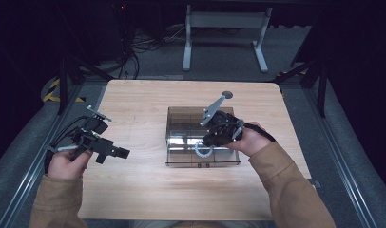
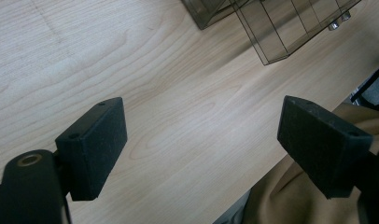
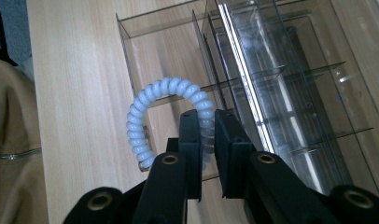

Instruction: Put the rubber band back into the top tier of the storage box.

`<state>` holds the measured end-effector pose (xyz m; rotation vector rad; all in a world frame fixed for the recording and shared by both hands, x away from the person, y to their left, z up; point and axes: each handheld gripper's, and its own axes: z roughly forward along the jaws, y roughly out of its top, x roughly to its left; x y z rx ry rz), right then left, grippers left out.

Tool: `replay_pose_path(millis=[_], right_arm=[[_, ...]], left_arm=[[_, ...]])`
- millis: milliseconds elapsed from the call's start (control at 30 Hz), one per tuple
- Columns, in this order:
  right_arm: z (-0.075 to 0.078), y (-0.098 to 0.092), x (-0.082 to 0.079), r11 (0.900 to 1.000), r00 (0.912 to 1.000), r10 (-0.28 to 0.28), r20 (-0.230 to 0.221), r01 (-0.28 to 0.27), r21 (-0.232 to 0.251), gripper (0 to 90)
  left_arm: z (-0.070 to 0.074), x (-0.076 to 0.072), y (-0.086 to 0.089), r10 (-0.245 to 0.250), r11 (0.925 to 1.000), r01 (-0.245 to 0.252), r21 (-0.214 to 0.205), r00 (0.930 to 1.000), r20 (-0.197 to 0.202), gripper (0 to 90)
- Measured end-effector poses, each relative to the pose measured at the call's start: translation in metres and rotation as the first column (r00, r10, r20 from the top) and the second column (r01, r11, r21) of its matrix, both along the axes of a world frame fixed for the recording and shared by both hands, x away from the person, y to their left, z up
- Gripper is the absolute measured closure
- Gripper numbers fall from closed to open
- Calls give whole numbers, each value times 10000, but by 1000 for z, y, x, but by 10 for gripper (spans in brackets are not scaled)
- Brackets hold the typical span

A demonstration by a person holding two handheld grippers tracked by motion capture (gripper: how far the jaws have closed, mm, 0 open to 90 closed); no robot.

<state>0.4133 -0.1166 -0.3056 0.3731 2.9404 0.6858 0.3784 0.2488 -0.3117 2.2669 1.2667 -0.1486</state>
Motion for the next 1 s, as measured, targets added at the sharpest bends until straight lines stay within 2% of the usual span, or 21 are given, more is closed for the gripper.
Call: replay_pose_path(millis=[133,167,433,533,1000], right_arm=[[-6,2,3,9999,10000,-15,43,16,-125,814],[-7,2,2,9998,9999,-104,-80,102,-197,814],[-16,3,5,9990,9996,-229,-156,223,-386,814],[-20,5,7,9980,9996,-261,-81,256,-581,814],[-34,10,10,9949,9993,-367,-90,357,-938,814]], left_arm=[[0,0,0,-3,10000,3,-9,10000,-4,165],[0,0,0,-1,10000,1,-7,10000,-3,165],[0,0,0,-34,10000,34,11,10000,12,165],[0,0,0,-34,10000,34,14,10000,9,165],[0,0,1,-60,10000,60,-24,10000,2,165]])
